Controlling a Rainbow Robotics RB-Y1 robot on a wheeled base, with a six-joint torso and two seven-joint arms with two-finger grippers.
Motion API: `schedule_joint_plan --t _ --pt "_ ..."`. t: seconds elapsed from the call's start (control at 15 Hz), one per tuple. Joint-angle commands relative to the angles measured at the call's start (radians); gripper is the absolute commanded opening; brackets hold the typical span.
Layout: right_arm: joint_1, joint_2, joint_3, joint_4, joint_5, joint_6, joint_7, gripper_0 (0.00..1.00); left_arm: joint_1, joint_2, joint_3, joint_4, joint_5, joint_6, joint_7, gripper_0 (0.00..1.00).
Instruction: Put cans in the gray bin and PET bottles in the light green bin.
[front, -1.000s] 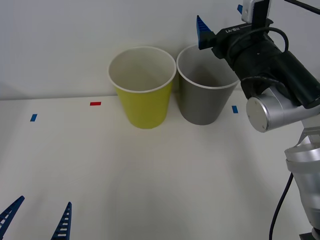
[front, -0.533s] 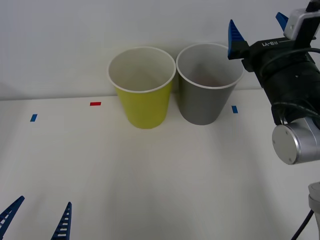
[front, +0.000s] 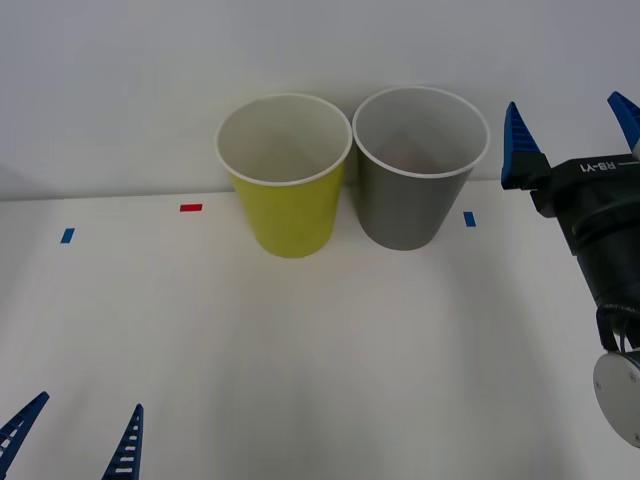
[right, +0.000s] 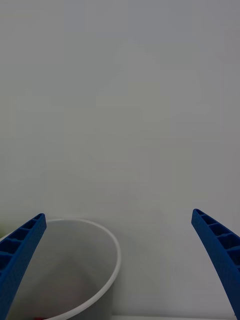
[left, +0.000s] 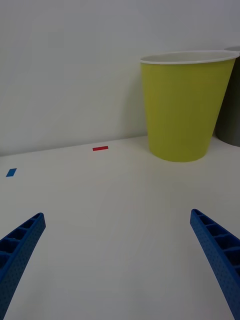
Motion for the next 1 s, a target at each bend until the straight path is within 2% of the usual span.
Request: schedule_joint_plan --t 0.07,0.67,0.93,1.0 --pt "0.112 -0.003 0.017 -0.002 -0.007 -0.114 -0.008 1.0 0.0 0.0 0.0 0.0 0.0 0.0 0.0 1.0" --pt "0.427 -0.057 0.086 -0.002 0.002 -0.467 -0.001 1.0 0.0 0.0 0.0 0.0 0.0 0.0 0.0 1.0" --pt "0.493 -0.069 0.105 0.131 0.029 -0.706 0.016 1.0 0.0 0.0 0.0 0.0 0.0 0.0 0.0 1.0" --pt "0.509 -0.074 0.103 0.139 0.032 -0.714 0.019 1.0 0.0 0.0 0.0 0.0 0.0 0.0 0.0 1.0"
